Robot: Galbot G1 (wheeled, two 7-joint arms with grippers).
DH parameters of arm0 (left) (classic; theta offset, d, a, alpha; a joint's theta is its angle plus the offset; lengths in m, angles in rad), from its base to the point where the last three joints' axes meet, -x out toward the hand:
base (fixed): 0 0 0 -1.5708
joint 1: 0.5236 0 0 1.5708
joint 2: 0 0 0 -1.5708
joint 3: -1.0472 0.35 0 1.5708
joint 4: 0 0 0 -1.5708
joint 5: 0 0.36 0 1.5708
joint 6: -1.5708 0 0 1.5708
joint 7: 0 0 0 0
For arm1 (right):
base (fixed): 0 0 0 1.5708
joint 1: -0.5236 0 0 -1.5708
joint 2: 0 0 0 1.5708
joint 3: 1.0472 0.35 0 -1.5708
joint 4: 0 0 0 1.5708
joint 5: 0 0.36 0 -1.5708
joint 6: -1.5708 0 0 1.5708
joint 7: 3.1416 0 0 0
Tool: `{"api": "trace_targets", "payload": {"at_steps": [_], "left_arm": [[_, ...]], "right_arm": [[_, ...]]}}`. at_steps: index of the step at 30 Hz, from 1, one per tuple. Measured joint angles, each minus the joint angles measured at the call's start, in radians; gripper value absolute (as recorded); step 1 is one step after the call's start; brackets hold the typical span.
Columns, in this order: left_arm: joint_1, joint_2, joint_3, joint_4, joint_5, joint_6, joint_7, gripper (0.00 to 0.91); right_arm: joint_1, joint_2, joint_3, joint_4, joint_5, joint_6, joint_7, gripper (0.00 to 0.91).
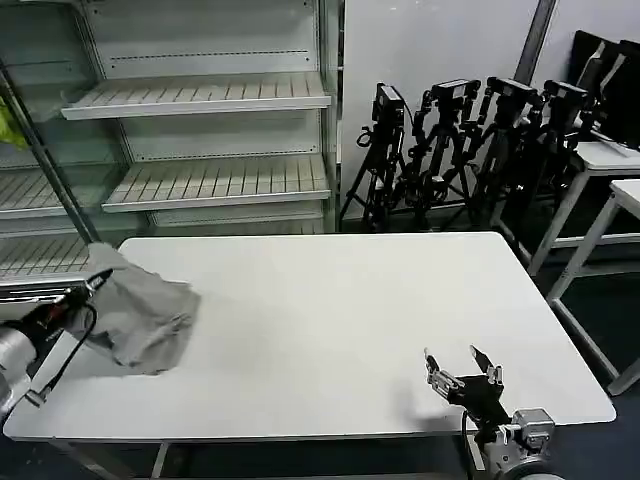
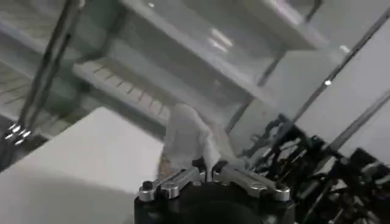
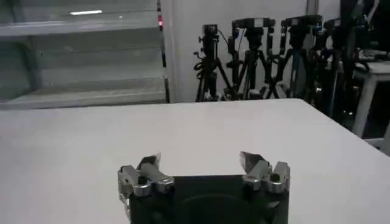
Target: Fold and organize the clothes.
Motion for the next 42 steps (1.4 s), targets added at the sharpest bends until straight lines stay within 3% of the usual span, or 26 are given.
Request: {"api": "trace_targets", "payload": {"at_steps": [7,16,28,29,30,36,42], "left_arm": [[-0.091,-0.077,0.176,-0.061,0.025,-0.002,-0.051,0.04],[-0.278,-0.337,0.57,0.046,0.169,-0.003,-0.08,0.04],[-0.483,-0.609,0.882,0.265,0.327,-0.015,-0.08,0.04],[-0.495,-0.628,0.899,0.286,0.338,-0.018,-0.08,0.141],[-0.509,-0.648,0.915,0.31,0.351,-0.021,-0.08,0.907],[-0.565,-0.734,0.973,0.404,0.415,-0.023,-0.067,0.907],[-0.58,-0.77,0.995,0.428,0.462,-0.042,-0.033,0.907]], "right_arm": [[-0.007,0.004,0.003,0.002,-0.019,0.012,-0.004,0.907],[-0.046,0.025,0.015,0.014,-0.064,0.025,-0.005,0.907],[-0.076,0.057,0.025,0.01,-0.095,0.036,-0.007,0.907],[-0.075,0.06,0.024,0.01,-0.096,0.036,-0.007,0.907],[-0.075,0.061,0.023,0.009,-0.096,0.035,-0.006,0.907],[-0.073,0.067,0.019,0.007,-0.099,0.027,-0.005,0.907],[-0.064,0.067,0.017,0.002,-0.1,0.018,-0.003,0.907]]}}
